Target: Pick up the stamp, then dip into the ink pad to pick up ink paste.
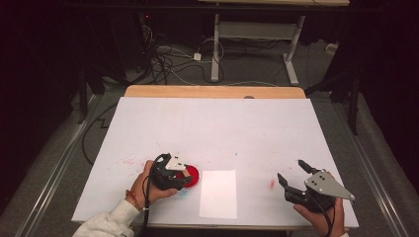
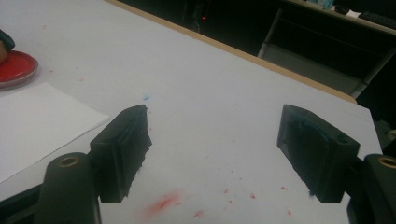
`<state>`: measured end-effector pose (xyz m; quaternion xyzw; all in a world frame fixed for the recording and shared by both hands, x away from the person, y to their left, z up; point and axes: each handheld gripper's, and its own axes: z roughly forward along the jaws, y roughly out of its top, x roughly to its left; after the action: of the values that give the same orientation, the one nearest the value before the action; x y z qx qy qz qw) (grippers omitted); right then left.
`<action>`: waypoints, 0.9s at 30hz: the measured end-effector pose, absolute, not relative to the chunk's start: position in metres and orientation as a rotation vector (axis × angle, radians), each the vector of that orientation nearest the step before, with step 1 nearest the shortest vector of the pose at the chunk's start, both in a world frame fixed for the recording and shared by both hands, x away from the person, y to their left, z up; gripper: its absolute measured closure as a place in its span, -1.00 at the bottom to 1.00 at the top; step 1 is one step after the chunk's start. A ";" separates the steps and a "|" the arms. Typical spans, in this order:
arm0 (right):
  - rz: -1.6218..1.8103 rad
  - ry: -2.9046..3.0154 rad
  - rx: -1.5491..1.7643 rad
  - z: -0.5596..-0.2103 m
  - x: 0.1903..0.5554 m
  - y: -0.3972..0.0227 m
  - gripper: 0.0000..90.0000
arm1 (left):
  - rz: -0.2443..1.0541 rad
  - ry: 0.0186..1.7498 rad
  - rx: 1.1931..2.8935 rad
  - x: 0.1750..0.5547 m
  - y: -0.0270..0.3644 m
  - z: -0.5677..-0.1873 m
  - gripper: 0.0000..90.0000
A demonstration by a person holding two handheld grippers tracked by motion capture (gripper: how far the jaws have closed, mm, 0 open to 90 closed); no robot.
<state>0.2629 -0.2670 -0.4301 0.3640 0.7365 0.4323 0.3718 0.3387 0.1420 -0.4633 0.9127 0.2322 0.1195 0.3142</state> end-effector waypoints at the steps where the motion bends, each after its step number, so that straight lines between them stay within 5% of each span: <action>1: 1.107 1.886 0.931 -0.430 0.263 -0.268 -0.44 | 0.323 0.609 2.405 0.338 0.142 -0.463 0.19; 27: 1.125 1.904 0.939 -0.433 0.265 -0.272 -0.45 | 0.421 0.557 2.317 0.329 0.158 -0.409 0.19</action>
<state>0.2647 -0.2719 -0.4325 0.3645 0.7390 0.4367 0.3609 0.3292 0.1577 -0.4093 0.8958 0.2154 0.1629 0.3529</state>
